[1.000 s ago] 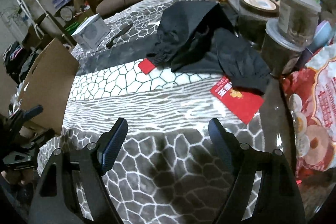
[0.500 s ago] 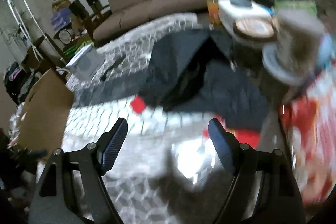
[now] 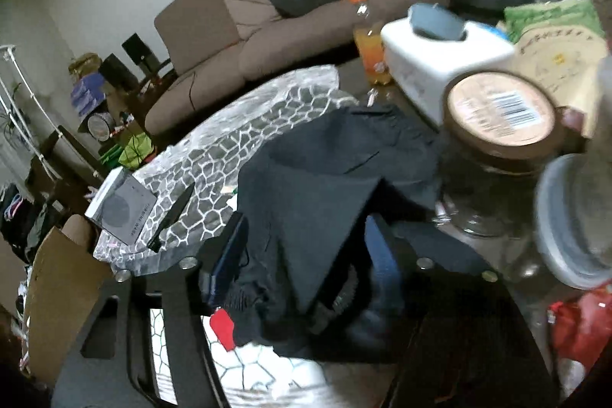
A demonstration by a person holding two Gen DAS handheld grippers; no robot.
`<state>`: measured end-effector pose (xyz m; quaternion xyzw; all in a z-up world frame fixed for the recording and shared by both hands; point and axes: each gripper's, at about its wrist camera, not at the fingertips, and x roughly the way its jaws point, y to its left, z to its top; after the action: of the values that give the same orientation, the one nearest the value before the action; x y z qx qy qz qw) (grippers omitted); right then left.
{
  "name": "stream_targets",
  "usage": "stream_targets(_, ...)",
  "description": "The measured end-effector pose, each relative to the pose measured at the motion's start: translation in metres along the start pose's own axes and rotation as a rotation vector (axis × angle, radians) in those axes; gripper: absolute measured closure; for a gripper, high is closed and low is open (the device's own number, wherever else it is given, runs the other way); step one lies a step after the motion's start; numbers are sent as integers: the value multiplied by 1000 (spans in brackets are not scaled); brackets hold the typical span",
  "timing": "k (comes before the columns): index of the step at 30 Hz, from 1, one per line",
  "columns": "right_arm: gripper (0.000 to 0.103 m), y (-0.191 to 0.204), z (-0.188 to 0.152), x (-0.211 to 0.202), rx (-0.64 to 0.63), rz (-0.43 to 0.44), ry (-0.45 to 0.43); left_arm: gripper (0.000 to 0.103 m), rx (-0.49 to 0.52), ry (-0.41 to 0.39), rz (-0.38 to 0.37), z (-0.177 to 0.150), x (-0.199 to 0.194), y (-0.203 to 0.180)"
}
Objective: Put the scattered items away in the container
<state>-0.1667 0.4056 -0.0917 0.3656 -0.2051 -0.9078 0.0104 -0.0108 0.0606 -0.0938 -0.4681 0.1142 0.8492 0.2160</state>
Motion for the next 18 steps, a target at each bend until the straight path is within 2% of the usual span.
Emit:
stream_targets(1,59,3,0,6,-12,3,10,11,-3,3,-3,1,1,1)
stream_targets(2,66,5,-1,7,-24,5,10,11,-5,6,-7,1,2,2)
stream_targets(3,82,7,-2,9,-35,6,9,11,-7,5,-10,2,2,3)
stream_targets(4,91,9,-3,6,-41,29,9,11,-8,3,-11,3,2,4)
stream_targets(9,98,35,6,-38,-135,98,-62,11,-27,1,-8,3,2,10)
stream_targets(13,98,60,8,-100,-171,191,-156,11,-13,-32,-19,4,2,6)
stream_targets(16,98,74,8,-152,-211,204,-257,11,23,-64,-26,4,5,-5)
stream_targets(18,98,82,10,-195,-243,177,-348,11,56,-87,-29,6,9,-16)
